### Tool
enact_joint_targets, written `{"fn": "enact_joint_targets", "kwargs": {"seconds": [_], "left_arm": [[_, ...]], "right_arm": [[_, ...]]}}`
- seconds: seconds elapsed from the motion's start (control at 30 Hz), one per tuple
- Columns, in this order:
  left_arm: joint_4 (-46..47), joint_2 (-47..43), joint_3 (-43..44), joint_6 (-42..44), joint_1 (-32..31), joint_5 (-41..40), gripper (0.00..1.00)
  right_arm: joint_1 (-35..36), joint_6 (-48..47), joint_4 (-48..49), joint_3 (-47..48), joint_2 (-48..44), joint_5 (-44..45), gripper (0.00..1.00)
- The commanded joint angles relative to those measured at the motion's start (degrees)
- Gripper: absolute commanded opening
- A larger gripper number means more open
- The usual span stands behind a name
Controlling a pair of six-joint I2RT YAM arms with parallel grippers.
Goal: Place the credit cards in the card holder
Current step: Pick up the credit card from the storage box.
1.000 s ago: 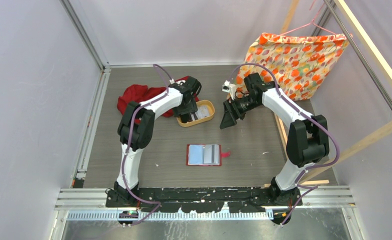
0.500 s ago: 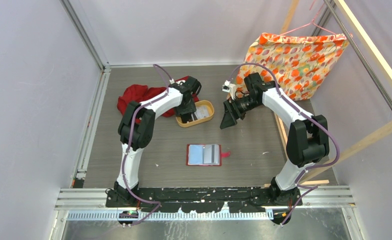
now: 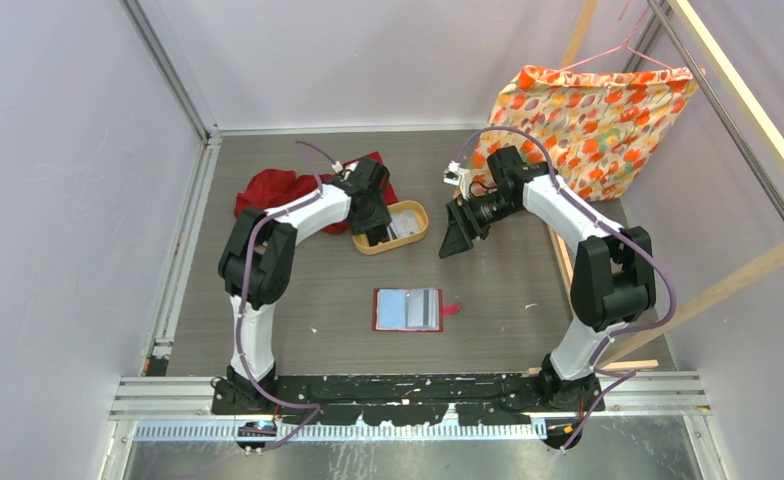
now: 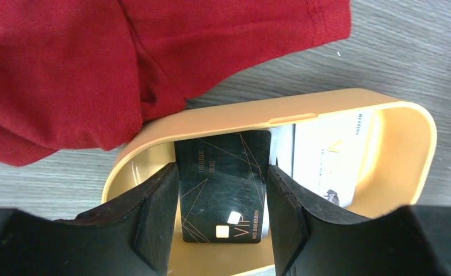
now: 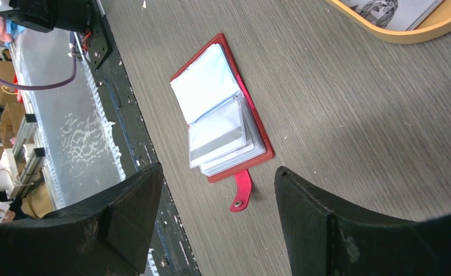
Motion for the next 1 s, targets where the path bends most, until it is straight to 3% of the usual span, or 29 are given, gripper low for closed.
{"fn": "enact_joint_targets", "kwargs": {"seconds": [0.0, 0.4, 0.77, 0.97], "left_arm": [[9.4, -5.1, -4.0, 1.2, 2.5, 7.8, 0.49], [25.8, -8.2, -13.3, 2.9, 8.0, 26.8, 0.44], [36.5, -9.6, -17.8, 3.2, 11.3, 36.6, 0.37], [44.2, -8.7, -19.8, 0.4, 13.0, 42.6, 0.35]], "right_arm": [[0.4, 1.1, 1.5, 1.5, 0.7, -1.9, 0.75], [1.9, 11.4, 10.3, 6.0, 4.4, -1.3, 0.74], [4.9, 24.5, 14.3, 20.4, 16.9, -1.0, 0.54], [5.4, 28.0, 15.7, 24.5, 21.8, -1.7, 0.54]]}}
